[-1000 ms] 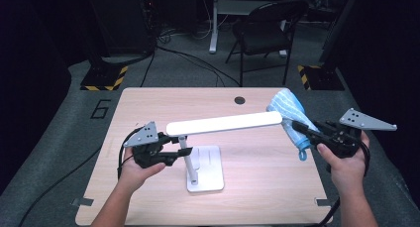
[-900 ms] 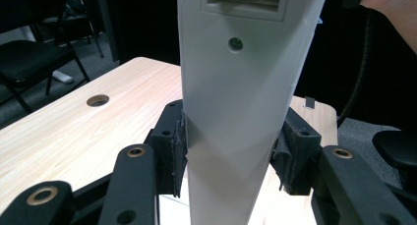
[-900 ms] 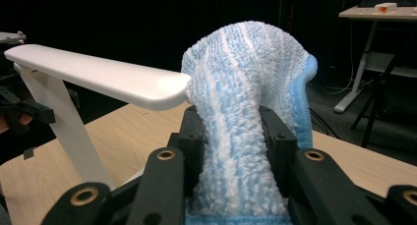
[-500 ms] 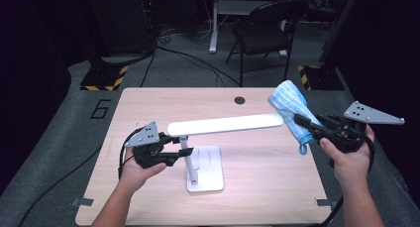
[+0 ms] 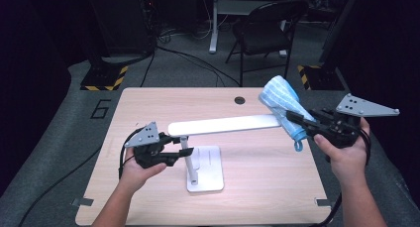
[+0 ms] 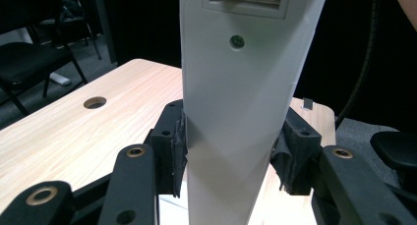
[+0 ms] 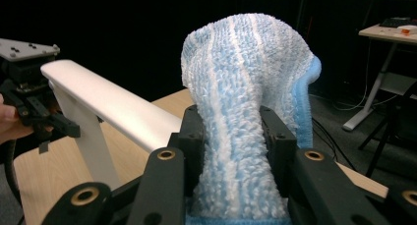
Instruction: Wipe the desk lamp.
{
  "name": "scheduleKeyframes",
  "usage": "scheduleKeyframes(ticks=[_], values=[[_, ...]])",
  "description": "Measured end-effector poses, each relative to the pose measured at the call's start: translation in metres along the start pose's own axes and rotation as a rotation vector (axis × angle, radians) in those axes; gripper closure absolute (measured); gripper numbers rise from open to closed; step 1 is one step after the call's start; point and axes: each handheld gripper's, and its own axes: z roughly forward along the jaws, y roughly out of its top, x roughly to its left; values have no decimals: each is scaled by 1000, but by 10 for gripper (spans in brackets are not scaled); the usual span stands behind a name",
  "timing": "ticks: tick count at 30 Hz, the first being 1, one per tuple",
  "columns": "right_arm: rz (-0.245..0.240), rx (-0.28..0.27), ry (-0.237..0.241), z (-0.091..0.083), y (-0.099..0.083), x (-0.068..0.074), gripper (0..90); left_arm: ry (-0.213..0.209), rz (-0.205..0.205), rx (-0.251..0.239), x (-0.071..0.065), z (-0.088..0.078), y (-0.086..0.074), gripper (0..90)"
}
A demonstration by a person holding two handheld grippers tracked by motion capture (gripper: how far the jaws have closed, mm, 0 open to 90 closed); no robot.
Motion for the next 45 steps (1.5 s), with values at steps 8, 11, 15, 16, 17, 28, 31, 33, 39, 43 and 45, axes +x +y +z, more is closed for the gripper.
scheduleKeyframes(ticks=[8,11,15,16,17,28,31,33,39,43,45], values=[[54,43,44,13,-9,-1,680,-6,-7,-7,0,1,-1,532],[80,47,69,13,-12,-4,679,-9,-9,-13,0,1,-2,532],[99,59,89,14,-13,-5,677,-11,-8,-19,0,3,-2,530],[94,62,89,14,-12,-4,677,-13,-3,-20,1,3,-2,529],[95,61,87,15,-12,-3,677,-13,-18,-26,1,3,-3,528],[57,71,120,28,-5,10,677,-21,-30,-37,1,3,-4,525],[49,78,137,34,-4,15,677,-21,-32,-37,1,4,-4,524],[40,81,151,38,-3,19,677,-19,-30,-38,1,5,-4,523],[40,84,173,49,-1,28,681,-14,-28,-36,0,6,-4,523],[37,97,195,56,1,35,682,-17,-34,-45,0,6,-5,522],[31,95,205,59,3,38,682,-16,-37,-50,0,6,-6,522]])
